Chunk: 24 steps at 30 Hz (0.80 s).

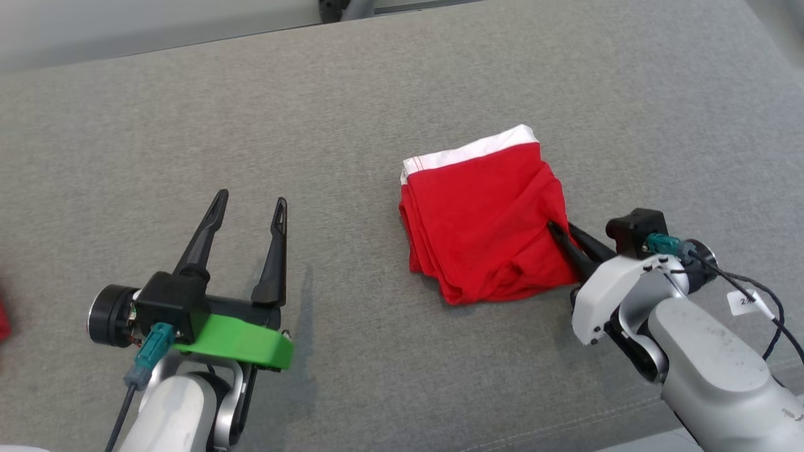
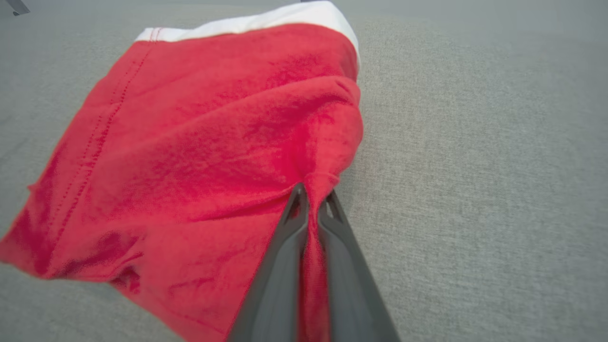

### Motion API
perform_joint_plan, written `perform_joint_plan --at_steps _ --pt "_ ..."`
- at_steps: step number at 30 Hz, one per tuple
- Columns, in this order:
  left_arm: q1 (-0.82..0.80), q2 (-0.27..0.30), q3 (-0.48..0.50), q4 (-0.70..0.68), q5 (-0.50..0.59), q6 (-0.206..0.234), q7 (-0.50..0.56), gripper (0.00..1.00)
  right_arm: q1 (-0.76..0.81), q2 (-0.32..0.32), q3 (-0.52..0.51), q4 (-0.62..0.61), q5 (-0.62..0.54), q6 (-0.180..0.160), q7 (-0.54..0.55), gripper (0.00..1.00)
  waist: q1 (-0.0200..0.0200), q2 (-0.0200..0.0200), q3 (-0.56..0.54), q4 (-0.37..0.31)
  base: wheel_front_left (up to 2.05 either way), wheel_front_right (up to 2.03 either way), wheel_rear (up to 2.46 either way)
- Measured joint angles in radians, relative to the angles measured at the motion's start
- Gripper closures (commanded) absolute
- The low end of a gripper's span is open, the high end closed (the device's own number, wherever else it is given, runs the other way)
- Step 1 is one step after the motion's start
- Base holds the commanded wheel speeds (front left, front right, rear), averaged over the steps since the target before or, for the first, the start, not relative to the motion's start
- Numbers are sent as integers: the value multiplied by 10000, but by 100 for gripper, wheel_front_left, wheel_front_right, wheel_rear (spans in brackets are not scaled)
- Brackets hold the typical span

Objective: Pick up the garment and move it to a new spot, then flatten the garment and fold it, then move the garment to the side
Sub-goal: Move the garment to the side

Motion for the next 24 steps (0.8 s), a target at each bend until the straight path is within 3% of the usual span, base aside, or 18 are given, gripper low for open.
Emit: perform_joint_plan --at_steps 7,14,19,24 --pt "-488 303 -136 -738 334 -21 370 0 -1514 -476 665 859 -113 0 -917 100 0 0 646 -1020 0 0 0" --pt "-1176 579 -314 -1373 639 -178 788 0 -2676 -1927 947 2100 -219 0 -1555 100 0 0 1753 -1517 0 0 0" --pt "-1592 731 -441 -1655 846 -276 1035 0 -3270 -2905 510 2888 -215 0 -1685 100 0 0 2525 -1733 0 0 0" --pt "-1877 855 -477 -1735 963 -353 1129 0 -3752 -3198 -207 3014 -201 0 -1724 100 1 0 3068 -1830 0 0 0"
